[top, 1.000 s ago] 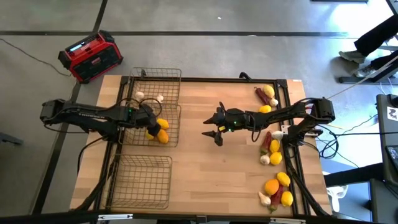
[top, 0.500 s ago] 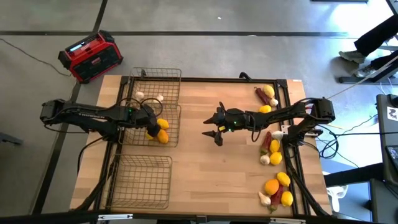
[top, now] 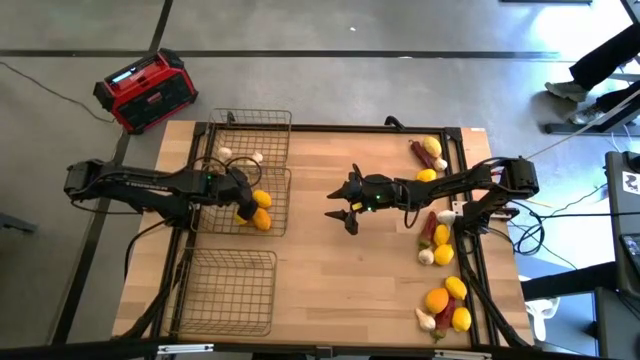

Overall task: Sort produce into baskets
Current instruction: Put the lemon in the middle wire basket

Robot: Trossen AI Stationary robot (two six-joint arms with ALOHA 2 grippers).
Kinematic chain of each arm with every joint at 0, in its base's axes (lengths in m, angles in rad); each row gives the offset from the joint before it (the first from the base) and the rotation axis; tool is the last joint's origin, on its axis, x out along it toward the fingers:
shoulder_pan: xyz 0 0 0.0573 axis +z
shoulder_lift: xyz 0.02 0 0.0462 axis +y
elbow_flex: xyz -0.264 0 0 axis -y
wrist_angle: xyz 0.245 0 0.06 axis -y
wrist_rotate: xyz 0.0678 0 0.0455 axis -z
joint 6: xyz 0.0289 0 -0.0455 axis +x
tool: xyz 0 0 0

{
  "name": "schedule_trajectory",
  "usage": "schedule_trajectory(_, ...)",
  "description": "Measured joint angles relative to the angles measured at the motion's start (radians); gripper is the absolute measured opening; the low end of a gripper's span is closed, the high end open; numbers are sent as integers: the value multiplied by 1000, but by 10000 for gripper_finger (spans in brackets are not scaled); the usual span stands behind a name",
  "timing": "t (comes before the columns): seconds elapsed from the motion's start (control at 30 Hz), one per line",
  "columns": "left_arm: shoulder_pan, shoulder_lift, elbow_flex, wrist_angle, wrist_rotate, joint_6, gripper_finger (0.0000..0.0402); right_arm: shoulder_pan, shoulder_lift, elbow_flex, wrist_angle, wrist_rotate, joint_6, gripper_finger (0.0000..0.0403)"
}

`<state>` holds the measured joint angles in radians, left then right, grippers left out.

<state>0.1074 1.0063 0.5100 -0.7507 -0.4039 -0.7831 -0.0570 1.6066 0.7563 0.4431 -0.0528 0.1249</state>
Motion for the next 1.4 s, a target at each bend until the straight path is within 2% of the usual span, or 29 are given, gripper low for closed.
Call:
schedule_trajectory(0.17, -4, -6, 41, -2, 37, 27, 347, -3, -8, 0, -10, 1, -2, 269)
schedule_trajectory(0.33, -24, -10, 76, -2, 56, 53, 347, -2, -76, -1, -118, 76, -7, 269)
schedule_trajectory(0.5, -55, -27, 116, -4, 56, 53, 347, -2, -210, -1, -371, 215, -40, 269)
schedule_trajectory(0.7, -87, -64, 158, 8, 55, 52, 347, -2, -382, 0, -683, 432, -48, 269)
schedule_trajectory(0.8, -101, -72, 169, 27, 54, 52, 347, -11, -452, 0, -824, 559, -2, 269)
schedule_trajectory(0.9, -115, -74, 171, 89, 52, 66, 347, -54, -500, 0, -949, 642, 92, 269)
schedule_trajectory(1.13, -129, -73, 172, 301, 45, 161, 347, -246, -511, 0, -1171, 649, 320, 269)
schedule_trajectory(1.4, -129, -73, 172, 390, 44, 213, 347, -407, -441, 0, -1258, 557, 406, 269)
